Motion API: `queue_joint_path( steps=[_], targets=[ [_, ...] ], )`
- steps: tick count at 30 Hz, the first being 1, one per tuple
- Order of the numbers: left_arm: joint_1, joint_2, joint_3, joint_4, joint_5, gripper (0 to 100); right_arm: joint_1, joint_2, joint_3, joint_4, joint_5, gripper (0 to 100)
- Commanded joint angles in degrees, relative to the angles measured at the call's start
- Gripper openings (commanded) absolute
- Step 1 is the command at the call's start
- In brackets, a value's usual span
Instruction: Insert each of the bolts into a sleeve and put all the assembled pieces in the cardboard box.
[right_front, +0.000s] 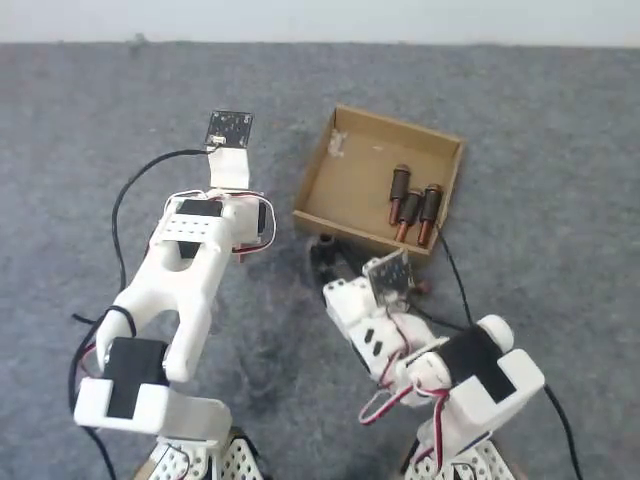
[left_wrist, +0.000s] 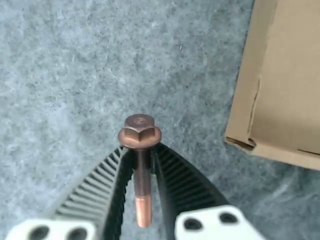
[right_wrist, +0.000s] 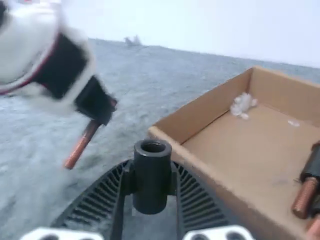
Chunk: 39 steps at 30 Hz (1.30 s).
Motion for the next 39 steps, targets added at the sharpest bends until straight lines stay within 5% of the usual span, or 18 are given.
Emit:
queue_joint_path(
  steps=[1,14,26,39],
  targets=[
    [0.00,-0.53,-3.65,-1.32,0.09,1,-1.19,-0.48,3.52,-5.85,-0.26,0.6],
    [0.44,-0.53,-3.65,-1.49,0.09,1,-2.51,0.13,8.62,-10.59,-0.44,0.6],
    [4.40,-2.11,5.49,-19.16,0.44,1,-2.33,0.22,8.35,-7.78,-0.44,0.6],
    [5.36,-16.62,17.10,-25.41,0.62,1,-2.33,0.22,8.18,-7.34,-0.44,0.6]
  ],
)
